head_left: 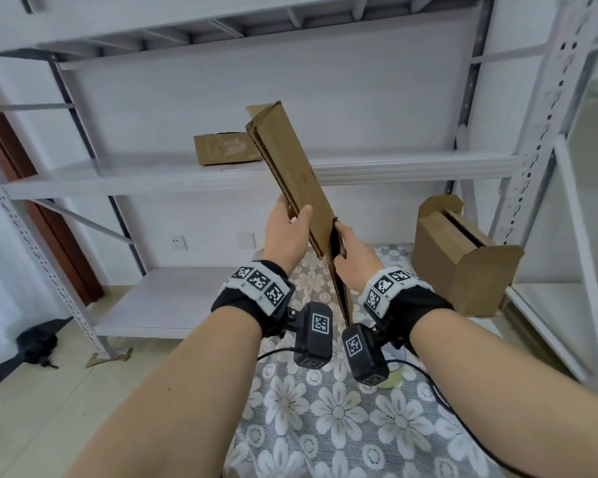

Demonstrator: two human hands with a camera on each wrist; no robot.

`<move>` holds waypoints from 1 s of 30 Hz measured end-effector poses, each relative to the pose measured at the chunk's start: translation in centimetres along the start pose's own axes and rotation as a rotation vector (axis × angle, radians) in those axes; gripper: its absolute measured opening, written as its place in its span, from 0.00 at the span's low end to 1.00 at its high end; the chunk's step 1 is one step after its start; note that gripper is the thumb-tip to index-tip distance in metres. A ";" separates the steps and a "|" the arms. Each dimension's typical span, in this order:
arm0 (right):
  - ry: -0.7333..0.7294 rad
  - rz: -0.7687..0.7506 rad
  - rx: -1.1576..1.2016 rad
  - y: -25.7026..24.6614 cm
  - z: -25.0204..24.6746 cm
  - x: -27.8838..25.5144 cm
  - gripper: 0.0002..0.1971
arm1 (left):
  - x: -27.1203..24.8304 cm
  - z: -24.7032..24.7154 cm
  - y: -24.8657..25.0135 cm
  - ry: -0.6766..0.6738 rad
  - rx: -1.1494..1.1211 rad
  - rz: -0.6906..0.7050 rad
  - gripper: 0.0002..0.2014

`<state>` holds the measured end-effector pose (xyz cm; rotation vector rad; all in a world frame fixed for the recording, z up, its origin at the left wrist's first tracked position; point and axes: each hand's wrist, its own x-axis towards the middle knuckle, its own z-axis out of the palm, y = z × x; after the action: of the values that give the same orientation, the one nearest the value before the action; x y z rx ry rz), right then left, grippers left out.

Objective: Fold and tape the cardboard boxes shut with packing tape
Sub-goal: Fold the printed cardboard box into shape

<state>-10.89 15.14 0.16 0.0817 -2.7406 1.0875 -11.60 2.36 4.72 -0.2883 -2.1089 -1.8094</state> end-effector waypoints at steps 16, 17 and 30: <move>0.051 -0.233 0.356 -1.7 -2.1 0.6 0.29 | -0.2 2.6 1.9 -0.179 -0.023 -0.005 0.23; 0.054 -0.234 0.361 -1.8 -2.2 0.6 0.29 | -0.2 2.6 1.9 -0.184 -0.032 -0.006 0.23; 0.109 -0.139 0.315 -1.4 -2.6 1.0 0.32 | -0.6 3.2 0.9 -0.163 -0.276 -0.138 0.16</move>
<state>-11.24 15.95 3.15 0.2456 -2.4079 1.4267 -11.17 5.74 4.92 -0.3788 -2.0247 -2.2320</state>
